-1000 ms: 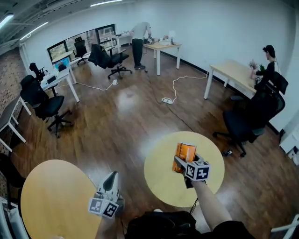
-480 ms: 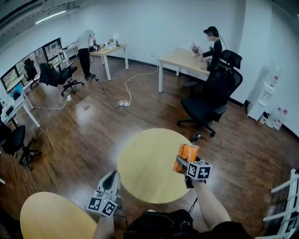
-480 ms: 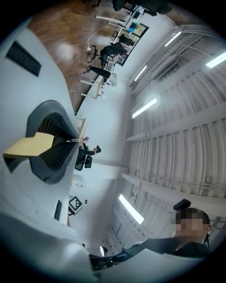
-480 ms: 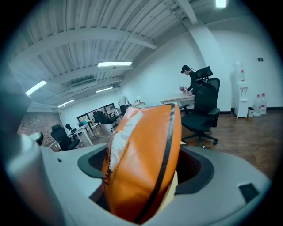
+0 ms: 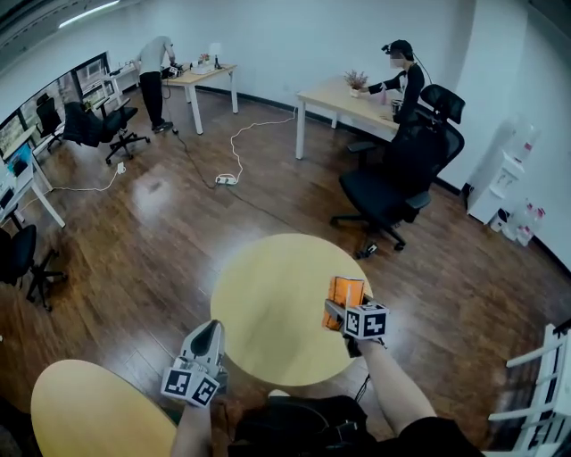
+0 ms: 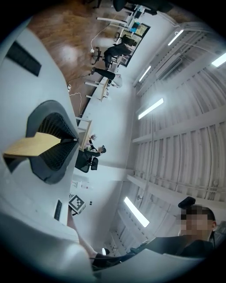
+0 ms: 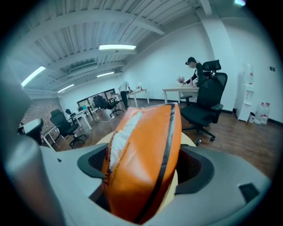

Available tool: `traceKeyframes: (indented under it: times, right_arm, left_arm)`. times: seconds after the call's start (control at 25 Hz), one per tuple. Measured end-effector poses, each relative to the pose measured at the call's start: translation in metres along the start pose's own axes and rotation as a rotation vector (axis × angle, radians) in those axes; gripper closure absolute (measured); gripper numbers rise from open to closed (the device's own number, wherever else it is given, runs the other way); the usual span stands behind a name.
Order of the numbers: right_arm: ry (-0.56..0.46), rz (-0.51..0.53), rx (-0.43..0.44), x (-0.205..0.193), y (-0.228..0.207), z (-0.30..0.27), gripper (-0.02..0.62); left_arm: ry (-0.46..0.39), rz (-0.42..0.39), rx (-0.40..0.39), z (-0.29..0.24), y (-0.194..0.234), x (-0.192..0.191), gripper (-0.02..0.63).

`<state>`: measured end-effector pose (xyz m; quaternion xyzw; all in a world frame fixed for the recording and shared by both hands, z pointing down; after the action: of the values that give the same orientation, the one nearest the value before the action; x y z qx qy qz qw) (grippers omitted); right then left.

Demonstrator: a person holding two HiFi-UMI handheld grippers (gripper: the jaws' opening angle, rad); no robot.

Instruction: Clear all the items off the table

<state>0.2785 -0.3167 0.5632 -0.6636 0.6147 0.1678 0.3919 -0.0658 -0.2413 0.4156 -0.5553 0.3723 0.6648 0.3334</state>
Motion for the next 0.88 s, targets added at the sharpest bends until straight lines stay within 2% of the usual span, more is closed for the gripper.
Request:
traceKeyframes:
  times: [0.12, 0.24, 0.48, 0.6, 0.88]
  right_arm:
    - [0.056, -0.017, -0.007, -0.013, -0.012, -0.018, 0.15]
    - [0.119, -0.042, -0.022, -0.03, -0.025, -0.038, 0.149]
    - [0.216, -0.094, -0.101, -0.066, -0.064, -0.088, 0.143]
    - [0.263, -0.118, -0.125, -0.07, -0.075, -0.108, 0.141]
    - [0.32, -0.16, -0.055, -0.068, -0.072, -0.13, 0.118]
  left_arm:
    - [0.036, -0.017, 0.035, -0.009, 0.005, -0.01, 0.584]
    - [0.079, 0.024, 0.053, -0.017, 0.011, -0.025, 0.583]
    - [0.161, 0.102, 0.033, -0.034, 0.028, -0.051, 0.583]
    - [0.205, 0.114, 0.016, -0.043, 0.041, -0.059, 0.584]
    - [0.286, 0.094, -0.025, -0.06, 0.066, -0.071, 0.583]
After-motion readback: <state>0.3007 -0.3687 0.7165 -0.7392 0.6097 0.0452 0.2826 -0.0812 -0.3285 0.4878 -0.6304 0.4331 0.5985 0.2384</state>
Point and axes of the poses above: the fingertips, and each gripper's own axes: z backward along the fingers, y to its left, x out of its top, the point moved 1 cm from there along z, backward along the fingers, and after that the axes turned 8 degrees about -z, right-handed, at the moved point
